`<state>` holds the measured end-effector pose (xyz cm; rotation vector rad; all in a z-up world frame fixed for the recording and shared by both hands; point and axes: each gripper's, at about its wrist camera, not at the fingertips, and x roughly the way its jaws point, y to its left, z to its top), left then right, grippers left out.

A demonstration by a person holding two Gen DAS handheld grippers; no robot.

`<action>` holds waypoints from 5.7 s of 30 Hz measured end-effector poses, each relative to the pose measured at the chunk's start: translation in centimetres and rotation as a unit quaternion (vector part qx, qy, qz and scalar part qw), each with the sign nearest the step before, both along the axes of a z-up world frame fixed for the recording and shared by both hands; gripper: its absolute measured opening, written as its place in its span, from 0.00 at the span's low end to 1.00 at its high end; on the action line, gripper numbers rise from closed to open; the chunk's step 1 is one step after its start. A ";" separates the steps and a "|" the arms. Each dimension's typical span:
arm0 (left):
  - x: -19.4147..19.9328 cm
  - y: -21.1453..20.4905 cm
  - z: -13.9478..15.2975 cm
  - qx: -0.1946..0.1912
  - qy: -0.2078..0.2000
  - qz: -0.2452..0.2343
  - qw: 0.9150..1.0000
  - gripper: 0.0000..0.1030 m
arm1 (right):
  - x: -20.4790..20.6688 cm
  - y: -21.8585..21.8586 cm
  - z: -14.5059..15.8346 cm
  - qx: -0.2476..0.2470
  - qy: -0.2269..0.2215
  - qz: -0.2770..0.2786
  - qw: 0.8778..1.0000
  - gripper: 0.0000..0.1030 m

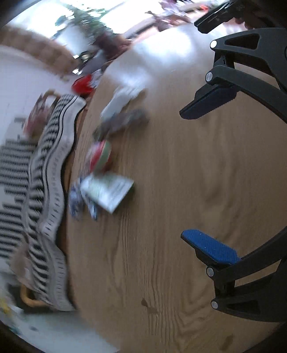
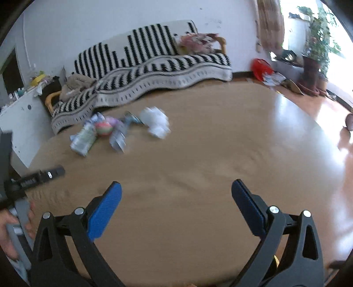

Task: Collect trash
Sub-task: 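Grasp the green cigarette box with the left gripper while the right grasps the pill blister pack, then carry the cigarette box and blister pack over the black bin and open both grippers, then grasp the crumpled blue paper with the left gripper while the right grasps the white tissue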

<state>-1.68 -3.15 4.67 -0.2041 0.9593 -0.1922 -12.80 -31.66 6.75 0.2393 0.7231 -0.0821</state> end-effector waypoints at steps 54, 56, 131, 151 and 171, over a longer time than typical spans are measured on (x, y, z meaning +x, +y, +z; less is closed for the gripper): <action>10.3 1.1 -1.5 0.067 -0.058 -0.045 0.995 0.10 | 18.3 10.3 -3.7 0.015 -0.001 0.061 0.998 0.20; 10.1 1.0 -1.3 0.062 -0.058 -0.049 0.995 0.10 | 17.9 10.2 -3.2 0.018 -0.012 0.062 0.998 0.20; -23.0 -30.2 -16.6 0.040 0.208 -0.391 0.895 0.10 | -23.6 -14.2 -16.3 0.242 0.176 -0.154 0.942 0.20; -21.5 -22.4 -1.8 -0.031 -0.009 -0.337 0.941 0.94 | -22.1 -16.1 -9.9 0.140 0.133 -0.193 0.962 0.93; 4.4 7.5 -3.7 0.079 0.040 0.021 0.996 0.94 | 4.8 -0.5 -5.2 0.038 0.111 0.021 0.993 0.93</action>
